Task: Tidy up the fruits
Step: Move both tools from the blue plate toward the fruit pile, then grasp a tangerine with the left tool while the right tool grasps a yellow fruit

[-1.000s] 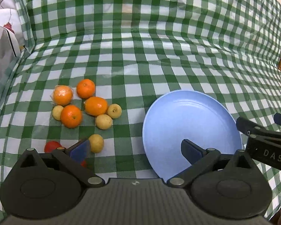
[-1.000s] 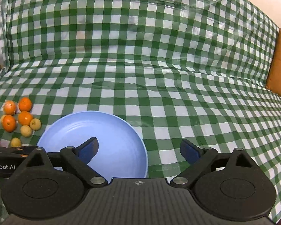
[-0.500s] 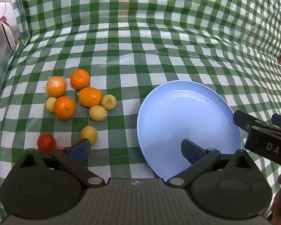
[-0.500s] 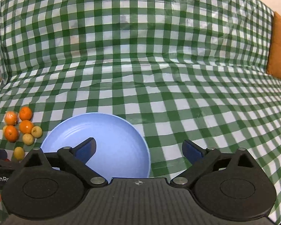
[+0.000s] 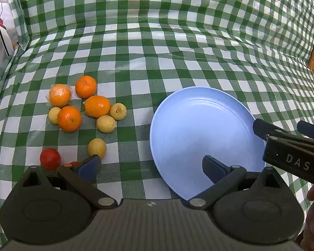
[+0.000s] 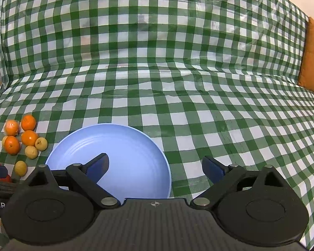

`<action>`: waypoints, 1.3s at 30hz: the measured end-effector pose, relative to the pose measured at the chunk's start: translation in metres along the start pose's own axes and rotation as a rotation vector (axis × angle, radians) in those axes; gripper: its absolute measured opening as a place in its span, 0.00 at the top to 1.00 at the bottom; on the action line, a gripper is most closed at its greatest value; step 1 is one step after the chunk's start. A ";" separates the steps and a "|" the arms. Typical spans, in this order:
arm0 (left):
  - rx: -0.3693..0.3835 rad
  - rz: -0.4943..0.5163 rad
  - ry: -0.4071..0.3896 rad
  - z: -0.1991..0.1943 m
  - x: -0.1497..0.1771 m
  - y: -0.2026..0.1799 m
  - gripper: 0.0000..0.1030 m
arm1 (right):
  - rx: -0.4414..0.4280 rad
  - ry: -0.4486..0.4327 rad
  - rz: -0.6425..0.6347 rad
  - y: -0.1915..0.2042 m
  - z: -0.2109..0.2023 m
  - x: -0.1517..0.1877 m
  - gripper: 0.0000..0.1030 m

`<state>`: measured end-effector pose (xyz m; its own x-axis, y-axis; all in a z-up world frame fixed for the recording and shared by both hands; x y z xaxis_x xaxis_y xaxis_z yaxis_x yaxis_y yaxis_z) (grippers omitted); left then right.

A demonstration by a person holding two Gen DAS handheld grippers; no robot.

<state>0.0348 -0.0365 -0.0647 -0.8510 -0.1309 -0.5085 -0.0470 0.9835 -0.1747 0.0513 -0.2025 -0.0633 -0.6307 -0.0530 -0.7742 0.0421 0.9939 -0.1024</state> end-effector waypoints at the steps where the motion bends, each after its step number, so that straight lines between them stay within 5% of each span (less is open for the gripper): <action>1: 0.005 0.002 -0.001 0.000 0.000 0.000 0.00 | -0.001 -0.001 -0.003 0.000 0.000 0.000 0.09; 19: 0.069 0.073 -0.046 -0.008 0.004 -0.006 0.02 | -0.005 -0.002 -0.012 -0.001 0.000 0.003 0.34; 22: 0.086 0.095 -0.048 -0.011 0.006 -0.007 0.16 | -0.007 -0.001 -0.009 0.001 0.000 0.003 0.45; 25: 0.107 0.103 -0.034 -0.011 0.007 -0.003 0.67 | -0.017 0.000 0.000 0.002 0.000 0.003 0.59; 27: 0.124 0.101 -0.026 -0.011 0.004 -0.001 0.87 | -0.030 -0.005 0.007 0.004 -0.001 0.002 0.65; 32: 0.154 0.049 -0.048 -0.020 -0.018 0.034 0.89 | -0.069 -0.028 0.024 0.016 -0.005 -0.002 0.68; 39: 0.096 -0.196 -0.089 -0.030 -0.056 0.142 0.89 | -0.244 -0.089 0.010 0.059 -0.015 -0.005 0.68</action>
Point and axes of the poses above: each gripper's, at about its wrist camera, not at the fingertips, and z roughly the way its jaws point, y to its left, x to its underside, the point moved 6 cm from there along z, roughly the way its jaws point, and after that the axes turned 7 degrees about x, right-handed, at the moved point
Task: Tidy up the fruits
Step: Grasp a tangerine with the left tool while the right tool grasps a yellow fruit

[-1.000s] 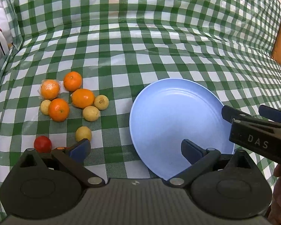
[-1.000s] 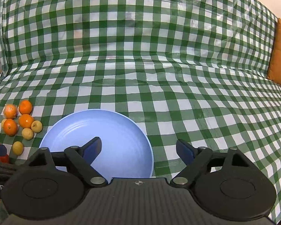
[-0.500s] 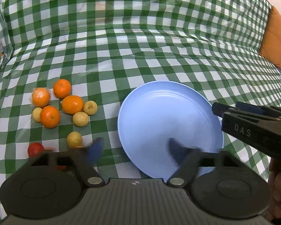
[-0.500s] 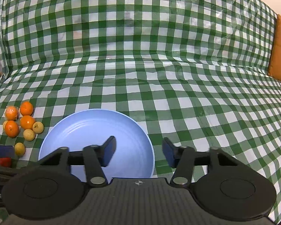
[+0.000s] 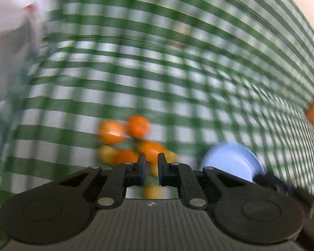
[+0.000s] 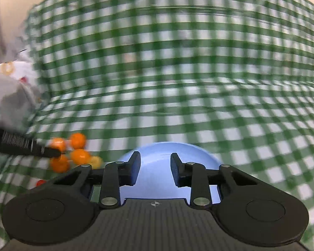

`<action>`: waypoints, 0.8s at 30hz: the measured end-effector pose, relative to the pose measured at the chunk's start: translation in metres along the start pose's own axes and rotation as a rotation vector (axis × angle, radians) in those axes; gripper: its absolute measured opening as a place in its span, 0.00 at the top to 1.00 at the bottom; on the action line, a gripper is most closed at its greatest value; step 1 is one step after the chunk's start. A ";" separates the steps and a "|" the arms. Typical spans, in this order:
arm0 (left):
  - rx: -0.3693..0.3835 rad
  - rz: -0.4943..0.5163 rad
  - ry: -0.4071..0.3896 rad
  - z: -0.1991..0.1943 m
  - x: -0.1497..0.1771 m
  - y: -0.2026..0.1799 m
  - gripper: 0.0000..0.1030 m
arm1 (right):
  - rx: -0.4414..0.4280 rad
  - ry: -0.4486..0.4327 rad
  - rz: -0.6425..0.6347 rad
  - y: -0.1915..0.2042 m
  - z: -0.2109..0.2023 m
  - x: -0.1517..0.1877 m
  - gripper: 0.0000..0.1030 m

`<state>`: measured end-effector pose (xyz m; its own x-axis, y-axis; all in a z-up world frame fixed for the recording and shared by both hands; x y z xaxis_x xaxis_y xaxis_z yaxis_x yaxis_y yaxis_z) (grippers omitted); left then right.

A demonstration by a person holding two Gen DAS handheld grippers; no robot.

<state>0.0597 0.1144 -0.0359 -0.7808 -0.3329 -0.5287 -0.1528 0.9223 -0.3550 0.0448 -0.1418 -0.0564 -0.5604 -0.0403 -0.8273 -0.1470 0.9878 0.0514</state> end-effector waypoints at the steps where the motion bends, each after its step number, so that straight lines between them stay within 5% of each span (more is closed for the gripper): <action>1: -0.017 -0.043 -0.004 -0.002 -0.005 0.016 0.89 | -0.020 0.001 -0.004 0.007 0.002 0.001 0.68; 6: -0.044 -0.150 0.018 -0.001 -0.014 0.051 0.89 | -0.134 0.005 -0.067 0.051 0.013 0.010 0.68; 13: 0.011 -0.188 0.094 0.014 0.001 0.043 0.85 | -0.223 0.079 -0.139 0.100 0.032 0.025 0.68; 18: 0.046 -0.227 0.128 0.029 0.006 0.042 0.54 | -0.235 0.155 -0.167 0.119 0.051 0.038 0.67; 24: 0.056 -0.278 0.152 0.047 0.006 0.044 0.52 | -0.233 0.199 -0.189 0.126 0.062 0.044 0.62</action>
Point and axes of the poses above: each gripper's, at about its wrist camera, not at the fingertips, and z roughly the way its jaws point, y to its left, x to its underside, the point moved 6 cm from there along z, roughly the way its jaws point, and after that the axes turned 7 degrees about x, right-handed, at the moved point
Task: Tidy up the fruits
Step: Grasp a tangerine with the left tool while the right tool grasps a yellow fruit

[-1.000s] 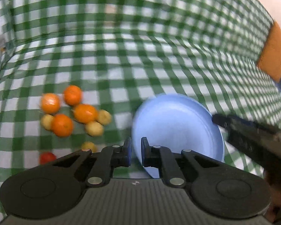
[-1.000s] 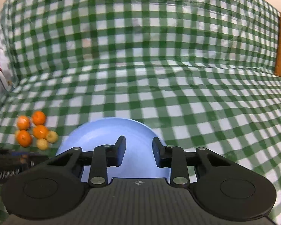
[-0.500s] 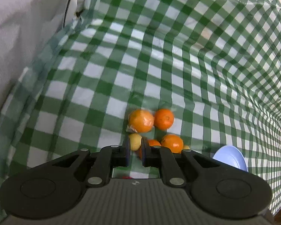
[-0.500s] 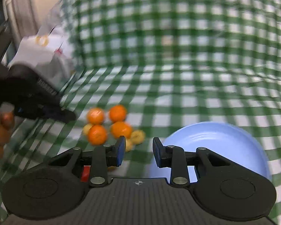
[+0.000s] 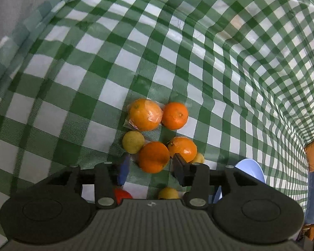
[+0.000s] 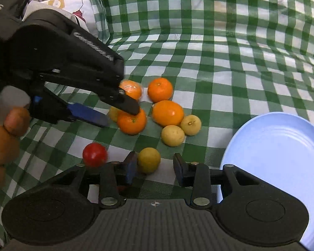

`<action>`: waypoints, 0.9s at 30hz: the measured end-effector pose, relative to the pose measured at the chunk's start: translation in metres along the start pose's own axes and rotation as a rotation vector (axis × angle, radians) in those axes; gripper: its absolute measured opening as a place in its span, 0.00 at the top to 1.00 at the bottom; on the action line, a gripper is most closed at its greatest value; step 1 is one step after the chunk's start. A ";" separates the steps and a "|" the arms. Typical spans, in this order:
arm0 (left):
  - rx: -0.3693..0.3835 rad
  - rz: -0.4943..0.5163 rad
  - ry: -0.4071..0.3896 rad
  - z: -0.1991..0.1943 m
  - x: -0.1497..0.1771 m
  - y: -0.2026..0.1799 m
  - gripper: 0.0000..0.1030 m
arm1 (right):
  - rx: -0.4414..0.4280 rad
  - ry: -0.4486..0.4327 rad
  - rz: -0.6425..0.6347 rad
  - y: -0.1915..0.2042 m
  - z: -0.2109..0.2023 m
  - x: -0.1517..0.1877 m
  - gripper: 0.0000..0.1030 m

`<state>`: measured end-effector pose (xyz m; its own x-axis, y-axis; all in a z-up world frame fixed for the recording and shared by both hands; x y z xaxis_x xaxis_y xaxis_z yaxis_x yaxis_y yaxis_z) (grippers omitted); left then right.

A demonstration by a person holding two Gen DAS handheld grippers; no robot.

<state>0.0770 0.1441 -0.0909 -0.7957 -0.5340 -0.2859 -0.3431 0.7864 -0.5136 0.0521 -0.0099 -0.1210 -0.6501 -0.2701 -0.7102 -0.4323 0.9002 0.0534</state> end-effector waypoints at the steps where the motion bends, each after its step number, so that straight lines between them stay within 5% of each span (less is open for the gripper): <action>1: 0.000 -0.002 0.005 0.003 0.000 0.000 0.52 | -0.002 0.002 -0.004 0.001 0.000 0.000 0.62; 7: -0.012 0.011 0.024 0.016 0.001 -0.004 0.53 | -0.003 0.010 0.001 0.000 0.003 0.001 0.62; 9: -0.020 0.029 0.023 0.015 0.000 -0.006 0.62 | -0.005 0.007 0.007 0.000 0.004 0.000 0.63; 11: -0.035 0.054 0.027 0.013 0.001 -0.007 0.63 | -0.008 0.004 0.003 0.001 0.006 0.001 0.73; 22: -0.061 0.233 0.110 0.009 0.019 -0.014 0.63 | 0.018 0.033 -0.028 -0.009 0.003 0.002 0.74; 27: -0.076 0.254 0.086 0.005 0.017 -0.017 0.63 | 0.023 0.029 -0.035 -0.007 -0.001 0.005 0.74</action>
Point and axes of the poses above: each gripper's, at about its wrist camera, not at the fingertips, and z roughly the way its jaws point, y to its left, x to its underside, the point moved 6 cm from there along z, roughly the way its jaws point, and after that the axes turned 7 degrees about x, right-handed, at the moved point
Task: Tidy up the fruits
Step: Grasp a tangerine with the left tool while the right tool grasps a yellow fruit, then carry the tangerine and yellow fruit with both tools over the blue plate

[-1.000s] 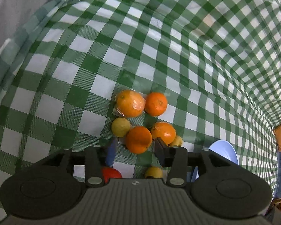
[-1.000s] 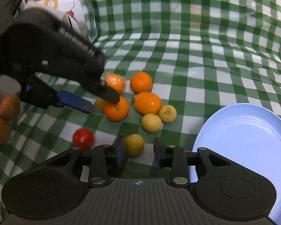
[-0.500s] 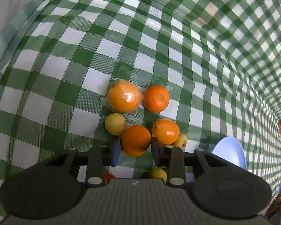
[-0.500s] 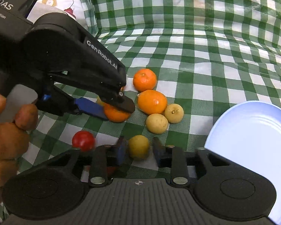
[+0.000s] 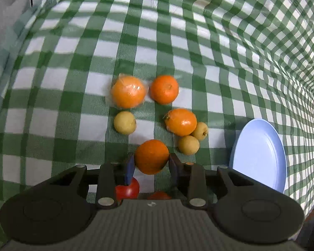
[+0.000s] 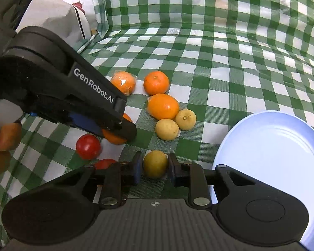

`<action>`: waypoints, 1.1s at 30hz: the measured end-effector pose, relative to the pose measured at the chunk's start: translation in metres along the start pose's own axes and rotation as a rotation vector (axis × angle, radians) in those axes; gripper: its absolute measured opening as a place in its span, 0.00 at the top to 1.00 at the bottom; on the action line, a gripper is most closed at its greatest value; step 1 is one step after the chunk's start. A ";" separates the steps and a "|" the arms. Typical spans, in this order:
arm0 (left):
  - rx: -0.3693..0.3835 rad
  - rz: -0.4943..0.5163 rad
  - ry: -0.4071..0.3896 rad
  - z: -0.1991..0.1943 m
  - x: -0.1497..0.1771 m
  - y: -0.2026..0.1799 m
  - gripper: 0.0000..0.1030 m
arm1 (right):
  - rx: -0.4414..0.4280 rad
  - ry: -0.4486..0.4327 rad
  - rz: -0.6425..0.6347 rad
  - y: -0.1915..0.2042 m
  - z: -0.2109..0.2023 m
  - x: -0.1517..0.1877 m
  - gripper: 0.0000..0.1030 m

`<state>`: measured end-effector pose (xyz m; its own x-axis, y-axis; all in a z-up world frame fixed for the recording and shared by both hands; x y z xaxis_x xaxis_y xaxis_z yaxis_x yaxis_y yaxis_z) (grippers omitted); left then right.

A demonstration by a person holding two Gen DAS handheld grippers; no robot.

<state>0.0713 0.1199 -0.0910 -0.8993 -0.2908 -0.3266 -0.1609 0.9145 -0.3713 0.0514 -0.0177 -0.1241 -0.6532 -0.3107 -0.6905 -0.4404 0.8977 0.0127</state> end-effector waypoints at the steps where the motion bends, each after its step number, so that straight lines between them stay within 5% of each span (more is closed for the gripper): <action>1: -0.003 0.011 -0.011 -0.003 -0.001 -0.003 0.63 | 0.003 -0.004 0.004 -0.001 -0.002 -0.001 0.74; 19: -0.074 0.160 -0.117 -0.027 0.003 -0.056 0.63 | 0.134 -0.120 0.088 -0.062 -0.066 -0.012 0.74; 26: 0.021 0.266 -0.203 -0.030 0.010 -0.100 0.63 | 0.227 -0.128 0.167 -0.113 -0.073 -0.006 0.74; 33: 0.064 0.330 -0.201 -0.018 0.019 -0.127 0.63 | 0.289 -0.122 0.224 -0.151 -0.075 -0.005 0.74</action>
<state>0.0676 0.0038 -0.0345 -0.7999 -0.0389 -0.5988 0.1553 0.9505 -0.2693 0.0746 -0.1748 -0.0684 -0.6275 -0.0734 -0.7752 -0.0923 0.9955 -0.0196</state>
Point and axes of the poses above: each gripper's, at about its wrist camera, not at the fingertips, and z roughly the way its jaws point, y to its left, x to its underside, the point moved 6 cm from there along z, roughly the way its jaws point, and after that the axes turned 7 degrees about x, right-handed, at the moved point
